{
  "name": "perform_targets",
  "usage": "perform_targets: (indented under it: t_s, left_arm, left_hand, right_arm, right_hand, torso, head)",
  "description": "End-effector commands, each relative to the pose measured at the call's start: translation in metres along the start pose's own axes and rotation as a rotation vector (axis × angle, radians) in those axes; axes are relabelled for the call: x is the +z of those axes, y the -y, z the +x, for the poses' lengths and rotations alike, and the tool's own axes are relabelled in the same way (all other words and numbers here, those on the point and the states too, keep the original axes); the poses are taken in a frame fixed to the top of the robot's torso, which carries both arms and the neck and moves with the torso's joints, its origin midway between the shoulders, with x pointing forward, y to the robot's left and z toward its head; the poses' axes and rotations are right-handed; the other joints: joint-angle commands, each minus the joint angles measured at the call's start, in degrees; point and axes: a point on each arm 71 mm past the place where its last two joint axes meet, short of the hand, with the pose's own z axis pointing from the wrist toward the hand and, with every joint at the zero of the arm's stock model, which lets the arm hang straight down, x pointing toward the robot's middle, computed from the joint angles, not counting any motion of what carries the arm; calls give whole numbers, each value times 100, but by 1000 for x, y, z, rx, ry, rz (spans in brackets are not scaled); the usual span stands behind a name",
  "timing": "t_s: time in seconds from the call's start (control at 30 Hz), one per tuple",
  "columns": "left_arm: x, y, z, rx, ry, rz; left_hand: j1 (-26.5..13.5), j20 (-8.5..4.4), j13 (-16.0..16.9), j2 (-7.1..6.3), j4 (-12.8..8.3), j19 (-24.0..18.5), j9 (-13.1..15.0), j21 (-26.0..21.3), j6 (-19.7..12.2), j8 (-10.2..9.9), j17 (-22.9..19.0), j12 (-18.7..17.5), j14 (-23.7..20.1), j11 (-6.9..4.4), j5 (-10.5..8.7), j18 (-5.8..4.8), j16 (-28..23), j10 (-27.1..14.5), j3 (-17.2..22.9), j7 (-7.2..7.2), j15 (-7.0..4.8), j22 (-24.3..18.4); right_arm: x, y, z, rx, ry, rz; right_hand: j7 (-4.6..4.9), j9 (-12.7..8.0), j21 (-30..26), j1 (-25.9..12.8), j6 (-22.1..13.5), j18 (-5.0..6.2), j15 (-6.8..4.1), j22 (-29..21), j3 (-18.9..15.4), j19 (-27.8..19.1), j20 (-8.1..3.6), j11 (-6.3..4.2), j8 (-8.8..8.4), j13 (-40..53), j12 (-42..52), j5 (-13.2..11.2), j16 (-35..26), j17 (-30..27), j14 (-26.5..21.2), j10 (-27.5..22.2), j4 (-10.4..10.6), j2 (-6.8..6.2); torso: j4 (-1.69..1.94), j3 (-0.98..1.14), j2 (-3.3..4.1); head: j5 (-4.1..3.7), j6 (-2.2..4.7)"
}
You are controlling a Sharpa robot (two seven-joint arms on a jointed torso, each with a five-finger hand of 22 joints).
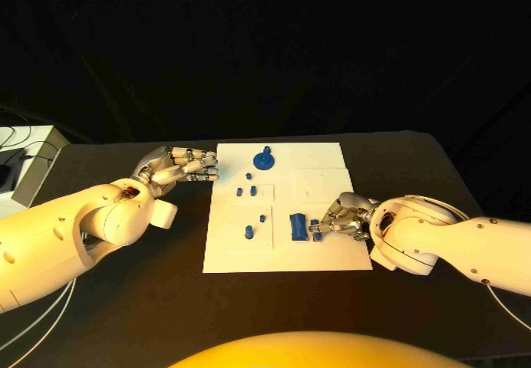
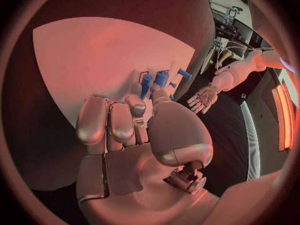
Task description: Assemble the parts on the task board
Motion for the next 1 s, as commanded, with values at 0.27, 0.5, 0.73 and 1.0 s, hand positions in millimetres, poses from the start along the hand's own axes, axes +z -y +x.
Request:
perform_targets:
  t_s: [0.27,0.5,0.73,1.0]
  left_arm:
    - [0,1,3,-13,-17,5]
    - [0,1,3,-12,-16,5]
    - [0,1,2,-12,-15,4]
    - [0,0,2,-11,-13,4]
  left_hand:
    - [-18,46,-4,8,2,8,0,-11,-41,-19,-4,-15,-31,-4,11,31,25,-29,-20,18,7,-6]
    - [-18,46,-4,8,2,8,0,-11,-41,-19,-4,-15,-31,-4,11,31,25,-29,-20,18,7,-6]
    - [-18,46,-4,8,2,8,0,-11,-41,-19,-4,-15,-31,-4,11,31,25,-29,-20,18,7,-6]
    - [-18,46,-4,8,2,8,0,-11,-41,-19,-4,-15,-31,-4,11,31,25,-29,-20,18,7,-6]
  right_arm:
    - [0,0,-1,7,13,-9]
    - [0,1,-1,9,18,-7]
    - [-2,3,-3,13,16,-33]
    - [-10,5,-3,8,-32,-107]
  right_hand:
    - [16,1,5,-53,16,-69,-4,844,-21,332,-22,19,20,1,-6,-55,5,-2,-1,32,81,-26]
    - [19,3,7,-86,15,-68,-2,844,-38,332,-20,22,23,3,-7,-122,2,-8,-2,33,138,-36]
    - [18,17,-11,156,3,-66,-4,840,23,327,-20,22,32,-5,-27,-288,-1,-12,-5,20,-64,-71]
    - [19,15,6,578,34,-73,-1,846,113,318,-16,21,48,-7,-18,-1019,-8,-5,-8,15,-629,-312]
  torso:
    - [1,-2,-2]
    - [1,-2,1]
    - [2,1,0]
    - [-7,6,2]
  head:
    - [14,-8]
    - [14,1]
    - [17,12]
    - [25,33]
